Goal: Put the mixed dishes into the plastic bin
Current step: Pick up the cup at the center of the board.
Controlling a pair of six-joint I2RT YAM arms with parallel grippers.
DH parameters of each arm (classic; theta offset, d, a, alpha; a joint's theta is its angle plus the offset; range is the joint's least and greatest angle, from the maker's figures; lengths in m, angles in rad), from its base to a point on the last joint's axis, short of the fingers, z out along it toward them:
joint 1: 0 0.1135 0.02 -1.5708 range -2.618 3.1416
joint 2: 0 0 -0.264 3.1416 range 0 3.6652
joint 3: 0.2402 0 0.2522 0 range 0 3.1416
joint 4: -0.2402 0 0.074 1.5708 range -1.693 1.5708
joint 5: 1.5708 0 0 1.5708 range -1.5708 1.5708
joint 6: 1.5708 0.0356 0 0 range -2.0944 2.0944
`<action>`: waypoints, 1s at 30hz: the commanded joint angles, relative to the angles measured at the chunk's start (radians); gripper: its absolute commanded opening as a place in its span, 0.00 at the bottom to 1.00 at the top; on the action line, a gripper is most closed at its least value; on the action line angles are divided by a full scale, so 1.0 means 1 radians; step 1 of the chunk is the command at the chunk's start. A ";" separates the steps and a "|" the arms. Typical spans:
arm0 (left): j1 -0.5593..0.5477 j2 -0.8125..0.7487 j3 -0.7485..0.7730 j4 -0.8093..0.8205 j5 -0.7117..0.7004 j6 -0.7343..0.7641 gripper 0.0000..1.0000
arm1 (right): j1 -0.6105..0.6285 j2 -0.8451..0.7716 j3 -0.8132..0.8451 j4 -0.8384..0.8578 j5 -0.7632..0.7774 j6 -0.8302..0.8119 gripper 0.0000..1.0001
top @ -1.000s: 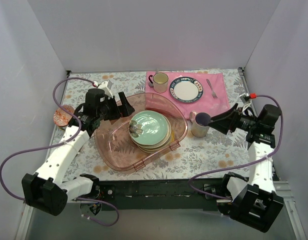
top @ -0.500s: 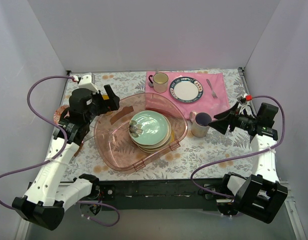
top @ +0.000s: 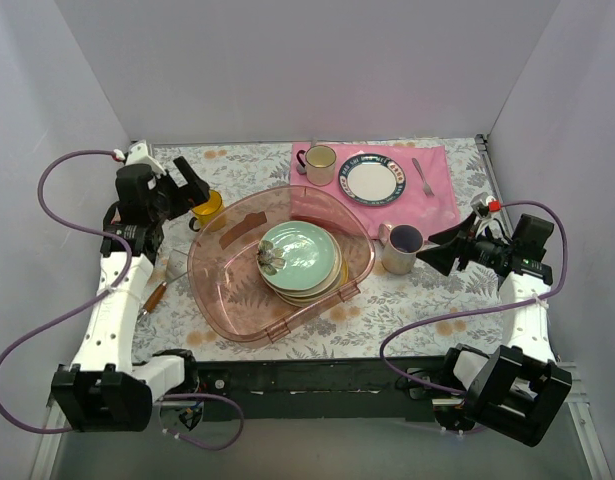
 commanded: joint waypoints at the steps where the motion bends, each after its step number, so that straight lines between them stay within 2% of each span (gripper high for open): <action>1: 0.121 0.079 -0.014 0.058 0.151 -0.040 0.98 | -0.006 -0.005 -0.005 0.000 -0.027 -0.037 0.80; 10: 0.191 0.338 0.034 0.083 0.143 -0.011 0.98 | -0.006 -0.010 0.001 -0.018 -0.021 -0.057 0.81; 13: 0.192 0.427 0.066 0.080 0.131 0.012 0.94 | -0.006 -0.008 0.002 -0.023 -0.022 -0.060 0.81; 17: 0.195 0.519 0.107 0.075 0.133 0.034 0.80 | -0.004 -0.007 0.004 -0.027 -0.021 -0.064 0.81; 23: 0.197 0.646 0.175 0.057 0.139 0.052 0.69 | -0.006 -0.002 0.005 -0.032 -0.021 -0.069 0.81; 30: 0.197 0.734 0.232 0.032 0.140 0.063 0.50 | -0.006 0.003 0.009 -0.038 -0.019 -0.075 0.81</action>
